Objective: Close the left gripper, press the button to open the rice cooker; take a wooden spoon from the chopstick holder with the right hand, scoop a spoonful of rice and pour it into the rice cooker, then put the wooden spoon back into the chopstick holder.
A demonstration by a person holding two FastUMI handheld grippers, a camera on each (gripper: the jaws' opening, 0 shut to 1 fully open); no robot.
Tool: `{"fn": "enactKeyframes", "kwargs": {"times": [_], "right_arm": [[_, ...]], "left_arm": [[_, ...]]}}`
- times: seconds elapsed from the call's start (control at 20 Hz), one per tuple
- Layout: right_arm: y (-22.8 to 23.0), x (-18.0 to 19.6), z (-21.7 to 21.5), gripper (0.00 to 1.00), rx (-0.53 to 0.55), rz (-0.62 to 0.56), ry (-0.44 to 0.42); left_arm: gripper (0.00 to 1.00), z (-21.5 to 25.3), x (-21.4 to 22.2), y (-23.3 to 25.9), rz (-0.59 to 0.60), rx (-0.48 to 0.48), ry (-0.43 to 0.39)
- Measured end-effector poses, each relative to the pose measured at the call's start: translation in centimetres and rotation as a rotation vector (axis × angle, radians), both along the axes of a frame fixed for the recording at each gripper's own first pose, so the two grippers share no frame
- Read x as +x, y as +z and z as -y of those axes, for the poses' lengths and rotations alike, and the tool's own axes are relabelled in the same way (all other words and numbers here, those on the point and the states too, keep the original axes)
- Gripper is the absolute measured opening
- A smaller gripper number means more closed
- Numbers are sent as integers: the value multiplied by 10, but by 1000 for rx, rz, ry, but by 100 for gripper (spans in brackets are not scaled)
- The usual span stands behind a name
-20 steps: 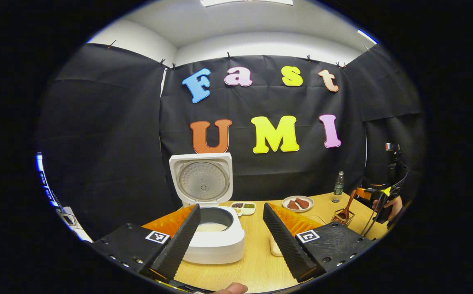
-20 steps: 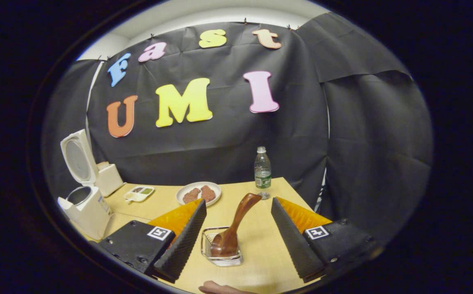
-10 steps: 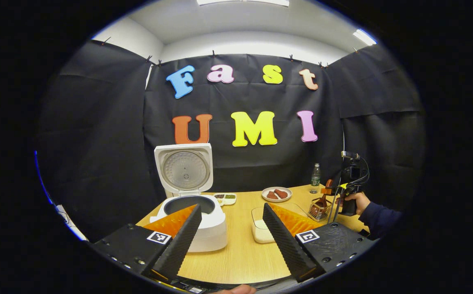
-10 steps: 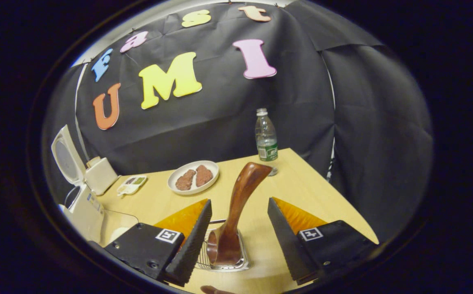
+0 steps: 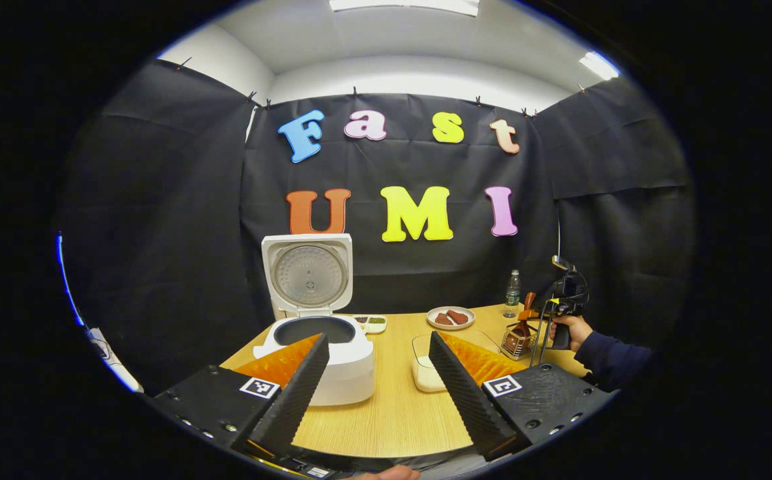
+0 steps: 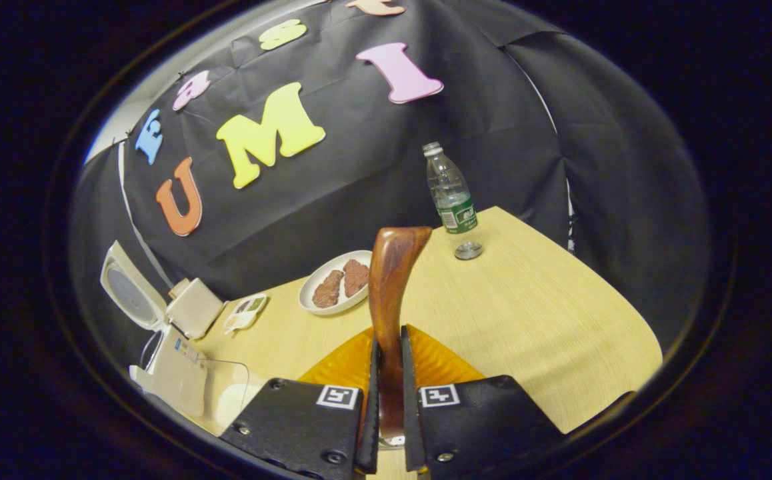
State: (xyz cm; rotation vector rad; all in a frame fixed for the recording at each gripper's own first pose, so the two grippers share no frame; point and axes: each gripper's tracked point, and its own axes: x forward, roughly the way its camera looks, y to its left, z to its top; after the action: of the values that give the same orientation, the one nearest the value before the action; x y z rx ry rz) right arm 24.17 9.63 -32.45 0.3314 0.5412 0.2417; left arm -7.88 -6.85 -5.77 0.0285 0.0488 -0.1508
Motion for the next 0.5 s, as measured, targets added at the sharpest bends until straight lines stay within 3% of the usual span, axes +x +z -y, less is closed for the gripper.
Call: {"fn": "enactKeyframes", "kwargs": {"times": [0.5], "right_arm": [[102, -34, -5, 16, -200, 235, 16]], "left_arm": [[95, -18, -11, 9, 41, 10, 33]]}}
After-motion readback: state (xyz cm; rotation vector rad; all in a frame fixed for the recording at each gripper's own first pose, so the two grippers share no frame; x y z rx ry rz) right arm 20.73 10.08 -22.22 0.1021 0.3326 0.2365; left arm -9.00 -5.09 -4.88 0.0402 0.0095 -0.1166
